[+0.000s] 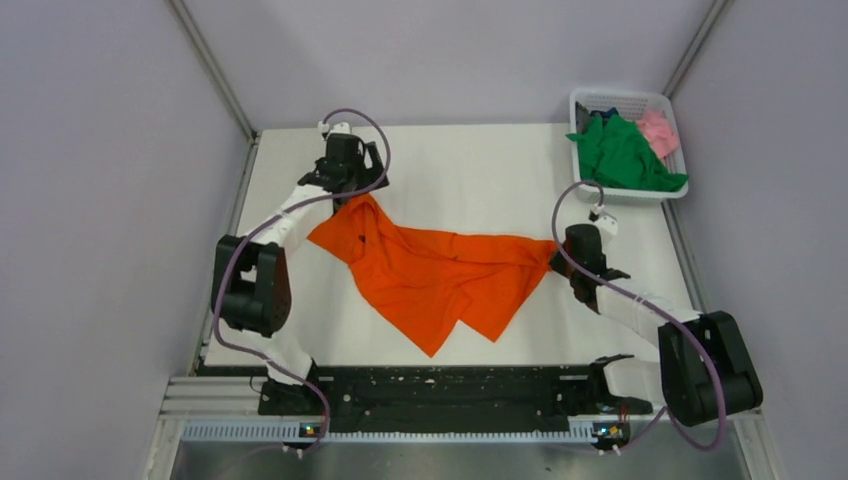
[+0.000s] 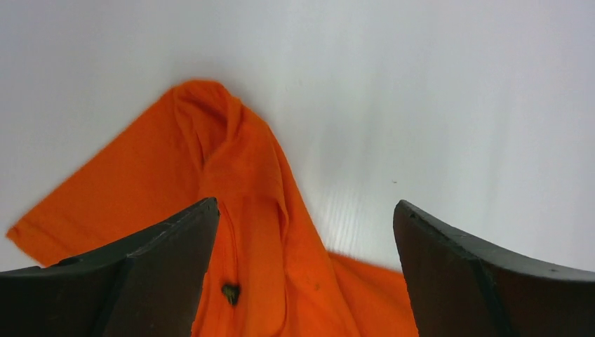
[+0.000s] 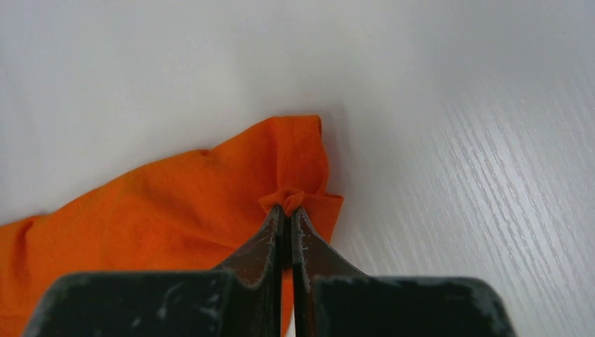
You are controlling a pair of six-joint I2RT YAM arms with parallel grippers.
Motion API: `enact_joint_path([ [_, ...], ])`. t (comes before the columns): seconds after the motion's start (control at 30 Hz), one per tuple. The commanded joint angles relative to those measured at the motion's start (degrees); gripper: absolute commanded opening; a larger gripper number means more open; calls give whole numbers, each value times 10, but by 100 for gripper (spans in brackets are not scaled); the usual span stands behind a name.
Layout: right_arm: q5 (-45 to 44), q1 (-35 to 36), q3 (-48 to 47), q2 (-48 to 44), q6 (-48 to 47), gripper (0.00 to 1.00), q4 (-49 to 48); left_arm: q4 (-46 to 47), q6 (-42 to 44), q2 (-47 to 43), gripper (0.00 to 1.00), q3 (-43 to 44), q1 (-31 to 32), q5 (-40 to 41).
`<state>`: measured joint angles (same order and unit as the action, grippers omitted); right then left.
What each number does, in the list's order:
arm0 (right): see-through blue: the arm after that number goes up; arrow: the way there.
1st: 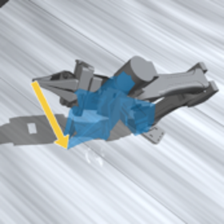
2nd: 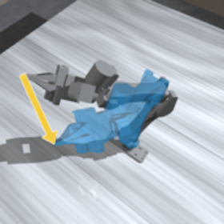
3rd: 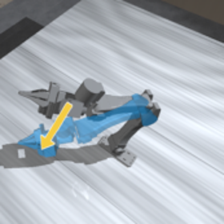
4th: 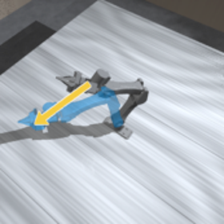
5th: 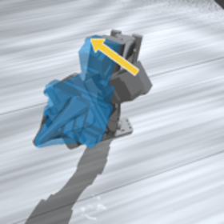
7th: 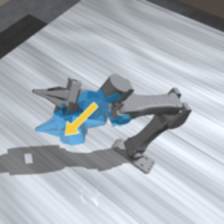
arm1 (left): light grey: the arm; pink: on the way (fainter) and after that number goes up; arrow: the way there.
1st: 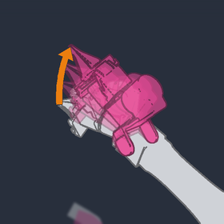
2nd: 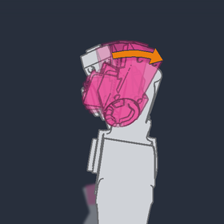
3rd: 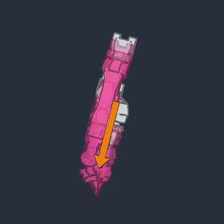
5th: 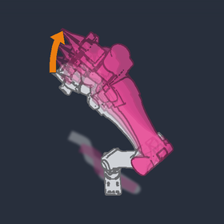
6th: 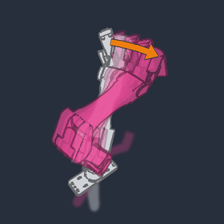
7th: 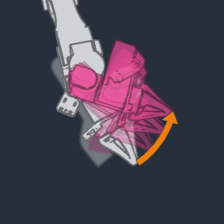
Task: Fold and stack the t-shirts
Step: Flatten out the tshirt
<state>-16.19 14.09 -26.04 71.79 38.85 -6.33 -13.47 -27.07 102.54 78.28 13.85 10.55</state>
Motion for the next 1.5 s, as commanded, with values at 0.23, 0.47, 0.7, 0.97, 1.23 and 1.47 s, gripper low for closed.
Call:
enact_joint_path([
  [0.23,10,-2,15,-107,11,0,22,-86,-49,-366,99,-314,284,-72],
  [0.47,17,-2,28,-108,20,0,23,-184,-227,-341,98,-350,484,38],
  [0.7,10,-2,32,-126,12,0,40,-223,-331,-183,90,-285,554,54],
  [0.97,1,-2,37,-148,5,0,55,-246,-355,-91,60,-256,559,45],
  [1.23,8,-2,37,-159,3,0,56,-297,-427,-101,0,-280,556,138],
  [1.47,54,-2,-2,-189,-30,0,102,-480,-479,-192,0,-181,548,340],
])
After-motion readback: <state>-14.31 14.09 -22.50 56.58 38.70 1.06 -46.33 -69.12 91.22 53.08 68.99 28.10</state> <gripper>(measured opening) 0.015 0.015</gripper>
